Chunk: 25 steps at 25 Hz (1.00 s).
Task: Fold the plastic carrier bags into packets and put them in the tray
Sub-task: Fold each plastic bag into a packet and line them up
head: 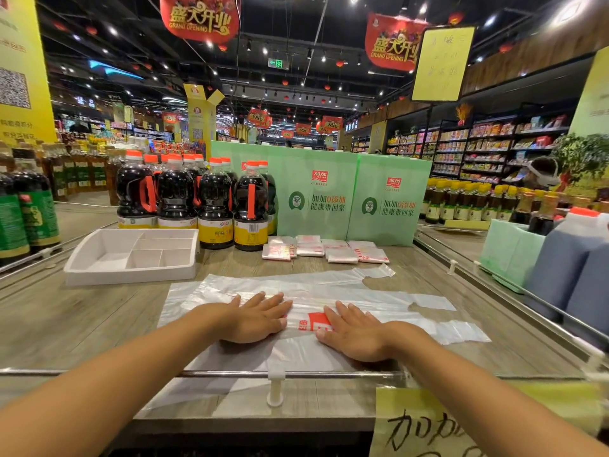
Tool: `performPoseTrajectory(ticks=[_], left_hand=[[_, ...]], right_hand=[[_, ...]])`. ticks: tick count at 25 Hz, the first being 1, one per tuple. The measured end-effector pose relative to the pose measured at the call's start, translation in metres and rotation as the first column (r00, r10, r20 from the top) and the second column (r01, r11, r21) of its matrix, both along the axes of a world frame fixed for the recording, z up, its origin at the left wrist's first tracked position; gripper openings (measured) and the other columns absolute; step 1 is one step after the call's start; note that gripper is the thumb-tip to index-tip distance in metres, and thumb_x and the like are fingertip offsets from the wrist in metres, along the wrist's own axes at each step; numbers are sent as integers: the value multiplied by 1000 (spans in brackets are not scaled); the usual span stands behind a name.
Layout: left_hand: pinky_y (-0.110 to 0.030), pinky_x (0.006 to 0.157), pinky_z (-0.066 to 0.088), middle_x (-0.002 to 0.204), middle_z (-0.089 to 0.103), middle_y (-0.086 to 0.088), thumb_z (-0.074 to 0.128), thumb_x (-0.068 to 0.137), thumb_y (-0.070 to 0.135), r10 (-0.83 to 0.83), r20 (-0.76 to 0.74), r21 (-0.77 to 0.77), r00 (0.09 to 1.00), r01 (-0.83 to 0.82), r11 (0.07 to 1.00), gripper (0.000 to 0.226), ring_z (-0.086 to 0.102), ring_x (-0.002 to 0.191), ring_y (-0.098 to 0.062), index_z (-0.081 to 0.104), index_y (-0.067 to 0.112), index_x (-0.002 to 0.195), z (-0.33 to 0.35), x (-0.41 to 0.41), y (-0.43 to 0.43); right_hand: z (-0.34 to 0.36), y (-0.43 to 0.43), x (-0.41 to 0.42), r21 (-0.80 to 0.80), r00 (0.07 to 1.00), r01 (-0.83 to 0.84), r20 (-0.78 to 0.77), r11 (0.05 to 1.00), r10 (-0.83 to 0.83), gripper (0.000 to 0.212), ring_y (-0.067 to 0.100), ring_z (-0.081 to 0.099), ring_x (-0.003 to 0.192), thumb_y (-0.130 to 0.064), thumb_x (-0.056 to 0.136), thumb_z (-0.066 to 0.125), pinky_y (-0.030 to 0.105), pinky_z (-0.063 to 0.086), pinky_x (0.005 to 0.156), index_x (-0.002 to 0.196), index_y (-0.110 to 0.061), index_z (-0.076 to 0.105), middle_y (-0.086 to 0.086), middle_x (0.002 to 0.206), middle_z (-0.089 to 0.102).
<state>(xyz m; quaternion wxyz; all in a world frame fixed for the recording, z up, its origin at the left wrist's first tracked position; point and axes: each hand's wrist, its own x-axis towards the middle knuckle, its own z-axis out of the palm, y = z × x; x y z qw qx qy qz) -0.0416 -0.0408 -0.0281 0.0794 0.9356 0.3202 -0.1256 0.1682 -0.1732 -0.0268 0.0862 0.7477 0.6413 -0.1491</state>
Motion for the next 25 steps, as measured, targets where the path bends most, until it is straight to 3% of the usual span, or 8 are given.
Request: performPoseTrajectory(ticks=[6,11,16,17,19,20,23,25], left_hand=[[-54,124,-10,168,-19,9,16,110,49,52,-22,-33,998,-53,998,57,-17,156,-24,-8,39,161,3,-31,16],[-48,126,-6,169,-19,4,18,110,49,152,-13,-31,988,-152,988,61,-16,156,-24,-8,29,162,-1,-66,37],[-49,125,-9,170,-9,8,22,106,59,187,53,22,981,-189,982,67,-7,157,-14,-2,31,163,-6,-86,34],[-51,124,-12,170,-3,12,24,105,62,191,86,42,978,-195,980,67,-3,157,-11,4,35,163,-5,-89,32],[-54,122,-15,168,12,19,30,100,69,190,165,91,968,-207,974,67,10,155,-6,19,41,160,-1,-95,27],[-54,123,-13,165,21,20,33,96,74,168,199,128,966,-195,972,69,17,153,-5,28,42,157,2,-98,25],[-47,125,16,151,42,24,34,79,89,70,271,212,960,-130,968,75,41,138,-3,48,49,140,7,-102,24],[-39,113,36,141,47,28,30,74,95,13,277,255,961,-86,963,65,48,124,-5,47,60,126,8,-103,24]], right_hand=[[9,-31,45,-30,999,36,-18,999,-37,79,22,-18,155,-70,100,13,48,-5,127,161,-28,-13,-3,168,-22],[16,-66,87,-25,996,91,-13,995,-92,121,18,-16,155,-90,63,6,42,-5,127,162,-23,-11,-4,168,-20],[13,-78,95,83,994,101,-41,991,-98,125,16,-4,157,-97,66,8,31,-2,124,163,-20,0,-1,171,-6],[13,-80,94,112,995,100,-32,989,-97,115,15,3,157,-94,76,15,29,2,124,164,-20,7,-1,171,2],[14,-81,94,207,995,94,20,974,-100,78,16,19,155,-65,100,35,28,13,123,162,-21,19,0,169,19],[15,-81,95,248,993,90,46,965,-105,70,17,25,153,-56,104,40,29,18,122,162,-23,22,-1,167,26],[17,-83,93,282,989,98,77,954,-125,63,17,42,143,-55,103,43,35,33,118,160,-33,25,-5,159,42],[17,-84,96,313,990,119,40,942,-139,61,13,55,129,-63,100,39,35,43,110,156,-41,29,-8,150,53]])
